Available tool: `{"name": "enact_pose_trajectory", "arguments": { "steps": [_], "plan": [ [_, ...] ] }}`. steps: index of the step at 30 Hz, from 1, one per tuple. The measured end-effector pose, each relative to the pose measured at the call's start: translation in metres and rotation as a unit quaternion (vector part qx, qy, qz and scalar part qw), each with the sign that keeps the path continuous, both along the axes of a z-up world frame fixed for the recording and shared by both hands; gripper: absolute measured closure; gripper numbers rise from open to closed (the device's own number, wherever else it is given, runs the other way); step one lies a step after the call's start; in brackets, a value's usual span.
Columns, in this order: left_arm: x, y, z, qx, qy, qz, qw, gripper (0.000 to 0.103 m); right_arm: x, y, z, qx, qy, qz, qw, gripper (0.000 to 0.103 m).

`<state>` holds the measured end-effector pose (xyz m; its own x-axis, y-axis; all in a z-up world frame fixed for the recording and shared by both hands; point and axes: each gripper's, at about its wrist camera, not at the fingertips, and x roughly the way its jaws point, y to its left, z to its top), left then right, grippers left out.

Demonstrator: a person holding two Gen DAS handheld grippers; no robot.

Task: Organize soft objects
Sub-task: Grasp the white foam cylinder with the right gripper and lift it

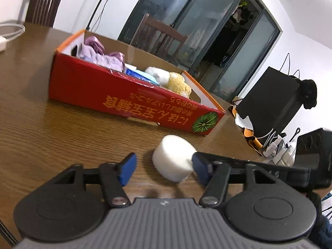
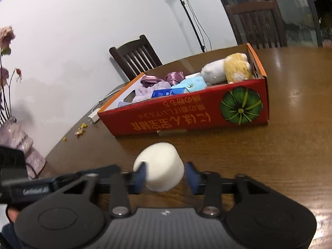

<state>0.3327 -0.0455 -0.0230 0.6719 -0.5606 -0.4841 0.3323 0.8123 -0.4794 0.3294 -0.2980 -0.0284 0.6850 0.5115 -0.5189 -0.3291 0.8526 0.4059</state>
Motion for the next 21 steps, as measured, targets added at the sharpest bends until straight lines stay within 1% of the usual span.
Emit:
{"name": "enact_pose_trajectory", "arguments": {
  "steps": [1,4,6,8,14,21],
  "plan": [
    [0.005,-0.003,0.0,0.004,0.01,0.001,0.9999,0.053,0.003,0.0,0.0,0.0,0.002,-0.001,1.0,0.071],
    [0.017,-0.008,-0.002,0.014,0.027,-0.001,0.9995,0.057,0.011,-0.004,-0.001,0.014,0.009,0.002,1.0,0.073],
    [0.023,-0.01,-0.003,0.01,0.032,-0.002,0.9994,0.058,0.025,-0.005,0.0,0.019,0.013,0.005,1.0,0.073],
    [0.025,-0.011,-0.005,0.01,0.029,-0.007,0.9995,0.058,0.03,-0.008,0.0,0.024,0.018,0.009,1.0,0.072],
    [0.028,-0.011,-0.007,0.0,0.033,-0.01,0.9994,0.06,0.037,-0.006,-0.001,0.023,0.02,0.027,0.999,0.073],
    [0.029,-0.01,-0.008,-0.001,0.029,-0.007,0.9995,0.062,0.046,-0.009,-0.009,0.052,0.025,0.042,0.997,0.077]
  ]
}}
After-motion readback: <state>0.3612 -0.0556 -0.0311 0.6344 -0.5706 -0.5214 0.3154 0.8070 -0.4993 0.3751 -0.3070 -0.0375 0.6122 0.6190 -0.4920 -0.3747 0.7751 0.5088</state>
